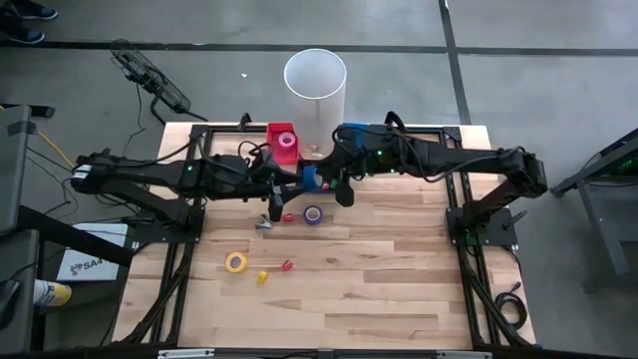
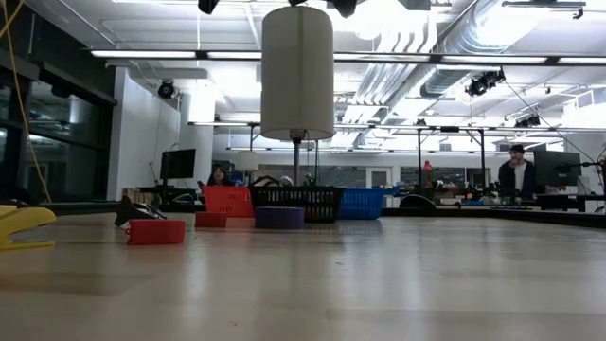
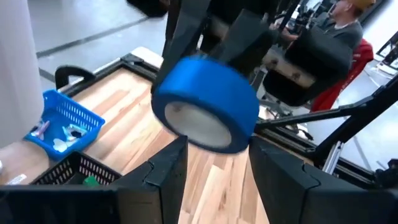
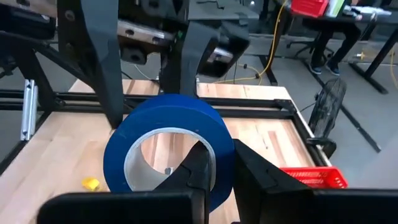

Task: Pick and place Stapler, Stapler remover, tape
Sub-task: Put the blue tape into the red bin

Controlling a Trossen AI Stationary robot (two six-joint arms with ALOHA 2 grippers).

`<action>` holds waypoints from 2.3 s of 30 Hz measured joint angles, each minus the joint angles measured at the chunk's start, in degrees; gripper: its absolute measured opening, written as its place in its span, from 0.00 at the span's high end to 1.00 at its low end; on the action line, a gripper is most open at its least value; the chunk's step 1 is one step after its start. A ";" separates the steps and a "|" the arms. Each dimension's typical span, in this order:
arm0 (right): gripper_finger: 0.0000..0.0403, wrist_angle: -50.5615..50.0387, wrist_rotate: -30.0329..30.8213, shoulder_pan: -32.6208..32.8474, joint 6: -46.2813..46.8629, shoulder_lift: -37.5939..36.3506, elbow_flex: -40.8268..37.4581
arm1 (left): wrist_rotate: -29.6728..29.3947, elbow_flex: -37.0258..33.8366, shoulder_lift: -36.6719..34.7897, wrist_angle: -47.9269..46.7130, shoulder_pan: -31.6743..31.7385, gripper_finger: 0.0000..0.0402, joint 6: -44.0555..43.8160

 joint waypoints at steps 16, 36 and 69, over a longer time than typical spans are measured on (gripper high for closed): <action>0.92 8.82 -1.34 -0.34 -0.70 0.38 0.01 | 3.66 0.00 0.54 8.60 0.00 0.59 1.52; 0.92 10.50 1.85 -0.27 -0.68 0.40 0.11 | 5.56 0.00 3.32 16.82 0.07 0.60 3.12; 0.55 7.25 4.39 -0.40 1.90 -0.09 0.00 | 3.88 0.04 3.30 12.81 -0.02 0.90 3.37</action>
